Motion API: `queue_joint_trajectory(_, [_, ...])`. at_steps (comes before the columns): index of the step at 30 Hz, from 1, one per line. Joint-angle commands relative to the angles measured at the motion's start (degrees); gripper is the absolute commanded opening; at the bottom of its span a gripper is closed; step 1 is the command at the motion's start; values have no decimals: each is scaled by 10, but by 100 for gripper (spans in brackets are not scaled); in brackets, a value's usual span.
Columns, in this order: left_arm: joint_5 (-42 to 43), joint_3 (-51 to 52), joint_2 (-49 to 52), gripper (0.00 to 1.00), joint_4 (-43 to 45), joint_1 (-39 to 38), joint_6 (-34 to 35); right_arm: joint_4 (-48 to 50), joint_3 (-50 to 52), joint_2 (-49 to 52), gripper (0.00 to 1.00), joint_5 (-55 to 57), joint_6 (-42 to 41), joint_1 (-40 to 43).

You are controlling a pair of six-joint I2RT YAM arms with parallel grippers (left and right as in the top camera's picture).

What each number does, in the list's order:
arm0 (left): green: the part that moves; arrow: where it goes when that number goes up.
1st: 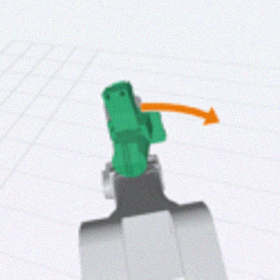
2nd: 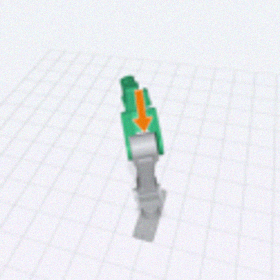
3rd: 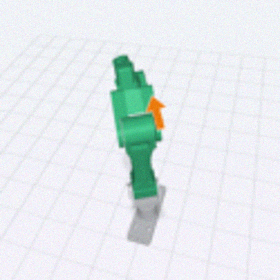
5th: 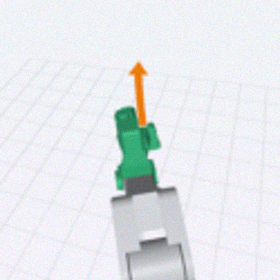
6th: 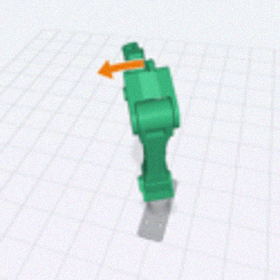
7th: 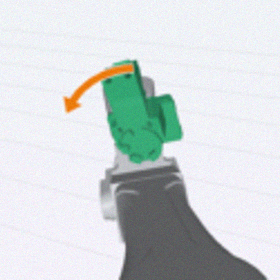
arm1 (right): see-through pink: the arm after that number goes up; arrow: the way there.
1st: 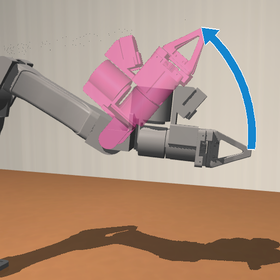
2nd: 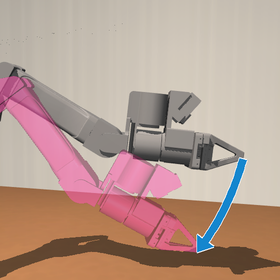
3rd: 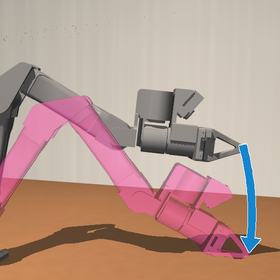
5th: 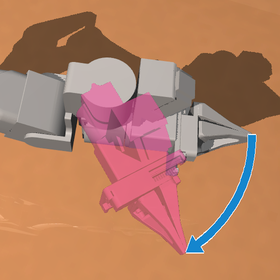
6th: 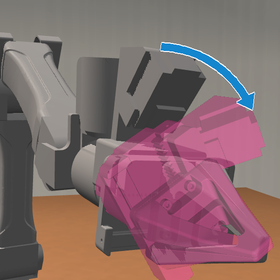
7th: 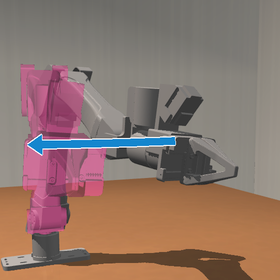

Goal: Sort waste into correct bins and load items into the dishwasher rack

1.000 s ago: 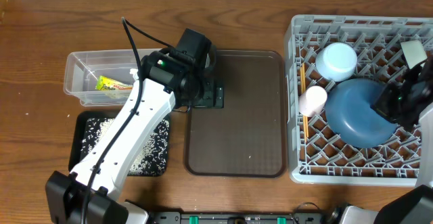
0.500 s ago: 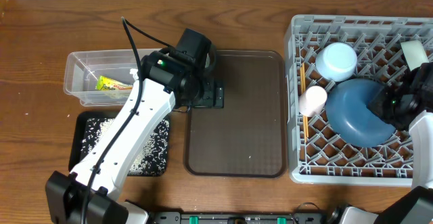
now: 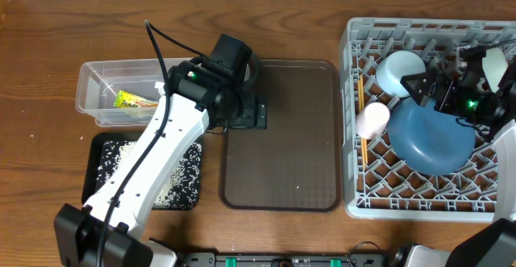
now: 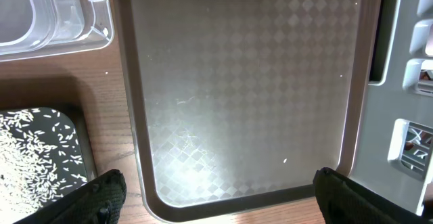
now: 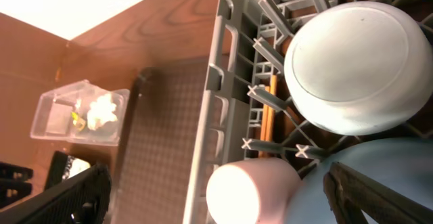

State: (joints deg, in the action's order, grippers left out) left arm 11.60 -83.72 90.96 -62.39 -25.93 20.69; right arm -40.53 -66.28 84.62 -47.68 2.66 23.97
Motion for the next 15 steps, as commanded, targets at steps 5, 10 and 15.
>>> queue_joint_trajectory(5, [-9,-11,-8,91,-2,0,-7,0,-5,-1,99,142,26,-4])
queue_joint_trajectory(10, [-9,-11,-8,91,-2,0,-7,0,-5,-1,99,243,26,-4])
queue_joint_trajectory(15, [-9,-11,-8,92,-2,0,-7,0,-5,-1,99,269,26,-3])
